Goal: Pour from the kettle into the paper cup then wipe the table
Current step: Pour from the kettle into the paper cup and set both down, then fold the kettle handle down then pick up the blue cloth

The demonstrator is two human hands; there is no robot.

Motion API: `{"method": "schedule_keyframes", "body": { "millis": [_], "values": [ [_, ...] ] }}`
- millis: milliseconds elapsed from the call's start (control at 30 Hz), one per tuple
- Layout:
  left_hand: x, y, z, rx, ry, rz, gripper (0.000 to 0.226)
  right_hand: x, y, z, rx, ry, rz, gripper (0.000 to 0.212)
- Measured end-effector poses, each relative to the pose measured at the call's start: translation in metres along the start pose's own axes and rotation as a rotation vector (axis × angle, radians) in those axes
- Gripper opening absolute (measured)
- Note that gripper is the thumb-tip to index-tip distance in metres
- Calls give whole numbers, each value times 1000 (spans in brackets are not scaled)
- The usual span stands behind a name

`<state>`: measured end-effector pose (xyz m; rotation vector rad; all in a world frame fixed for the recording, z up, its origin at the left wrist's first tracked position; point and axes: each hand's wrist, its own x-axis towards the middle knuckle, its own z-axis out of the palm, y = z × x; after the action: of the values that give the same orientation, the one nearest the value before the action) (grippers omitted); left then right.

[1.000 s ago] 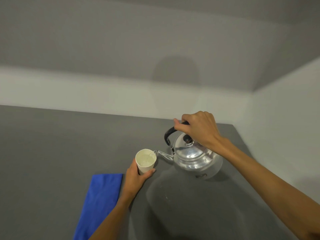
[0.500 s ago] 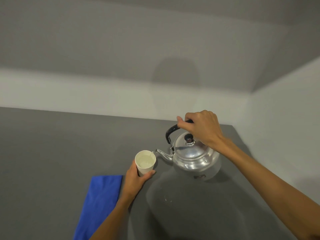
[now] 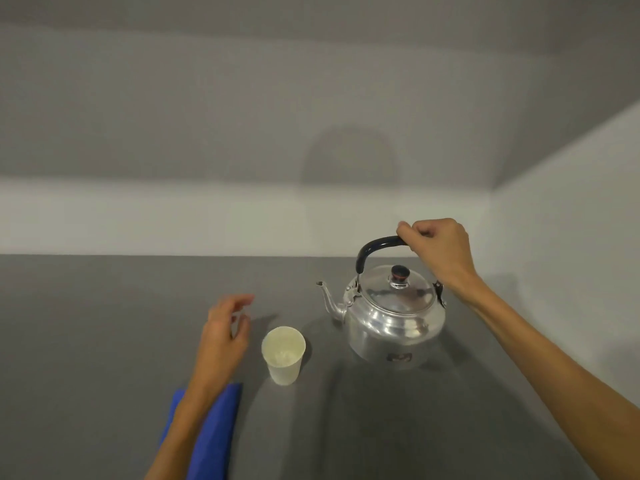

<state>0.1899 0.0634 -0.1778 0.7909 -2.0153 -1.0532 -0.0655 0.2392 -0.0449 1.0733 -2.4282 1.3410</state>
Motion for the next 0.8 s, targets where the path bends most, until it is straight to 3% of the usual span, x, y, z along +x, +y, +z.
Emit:
{"method": "schedule_keyframes", "body": {
  "millis": [100, 333, 500, 800],
  "values": [
    [29, 52, 14, -66, -47, 87, 18, 8, 1, 6, 2, -2, 17, 49],
    [90, 123, 89, -71, -302, 198, 39, 25, 11, 42, 8, -9, 21, 47],
    [105, 113, 146, -69, -383, 104, 52, 28, 43, 68, -22, -29, 87, 50],
    [151, 60, 199, 105, -276, 82, 63, 56, 87, 118, -42, -48, 137, 47]
  ]
}}
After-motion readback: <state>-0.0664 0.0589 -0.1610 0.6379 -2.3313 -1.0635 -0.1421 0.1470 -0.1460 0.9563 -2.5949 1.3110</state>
